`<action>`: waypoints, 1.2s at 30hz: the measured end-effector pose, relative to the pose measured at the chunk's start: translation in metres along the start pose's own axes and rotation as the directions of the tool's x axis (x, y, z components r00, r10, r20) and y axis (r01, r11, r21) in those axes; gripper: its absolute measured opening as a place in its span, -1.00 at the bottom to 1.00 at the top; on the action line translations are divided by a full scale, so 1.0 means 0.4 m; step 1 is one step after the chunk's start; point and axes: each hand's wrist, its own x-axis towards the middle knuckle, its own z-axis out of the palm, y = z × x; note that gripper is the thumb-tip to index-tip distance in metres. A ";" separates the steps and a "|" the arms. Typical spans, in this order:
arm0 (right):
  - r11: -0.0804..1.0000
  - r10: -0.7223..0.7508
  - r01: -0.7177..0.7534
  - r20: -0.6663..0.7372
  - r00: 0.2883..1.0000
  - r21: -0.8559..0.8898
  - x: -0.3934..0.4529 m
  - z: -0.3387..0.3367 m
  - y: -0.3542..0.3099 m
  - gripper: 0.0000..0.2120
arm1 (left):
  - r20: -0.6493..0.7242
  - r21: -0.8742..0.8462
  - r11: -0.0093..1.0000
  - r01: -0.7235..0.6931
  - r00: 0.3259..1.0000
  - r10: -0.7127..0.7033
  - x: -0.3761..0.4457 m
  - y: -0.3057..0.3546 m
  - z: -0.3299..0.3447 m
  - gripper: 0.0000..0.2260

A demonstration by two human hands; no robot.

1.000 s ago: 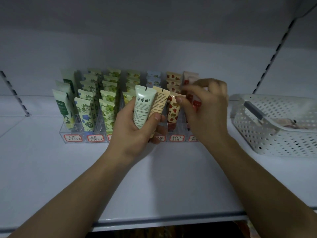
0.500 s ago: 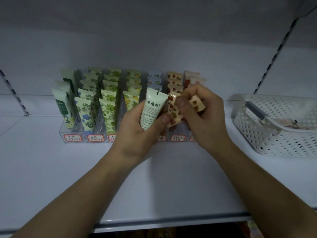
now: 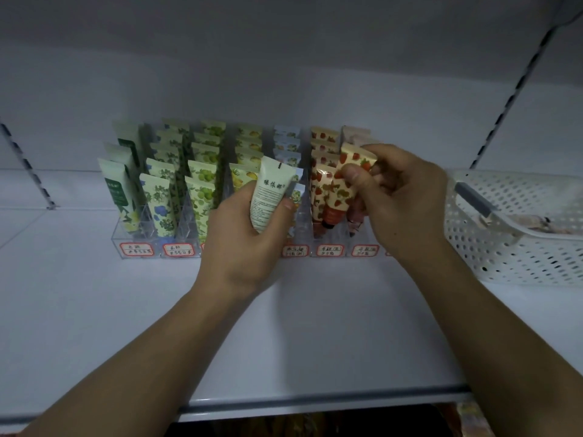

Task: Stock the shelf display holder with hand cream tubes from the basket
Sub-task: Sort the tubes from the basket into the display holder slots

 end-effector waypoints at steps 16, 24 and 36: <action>0.994 0.021 -0.006 0.135 0.991 -0.110 -0.010 0.018 0.008 -0.93 | 0.064 0.075 0.997 0.024 0.998 -0.029 -0.006 -0.012 0.006 -0.79; 0.970 0.038 0.030 0.273 0.961 -0.240 -0.002 0.023 0.021 -0.81 | 0.159 -0.173 0.983 0.062 0.987 -0.034 -0.008 0.009 0.009 -0.87; 0.985 -0.076 0.085 -0.063 0.995 0.151 -0.034 0.012 -0.031 -0.77 | 0.319 -0.401 0.904 0.148 0.948 -0.014 -0.016 0.027 0.013 -0.76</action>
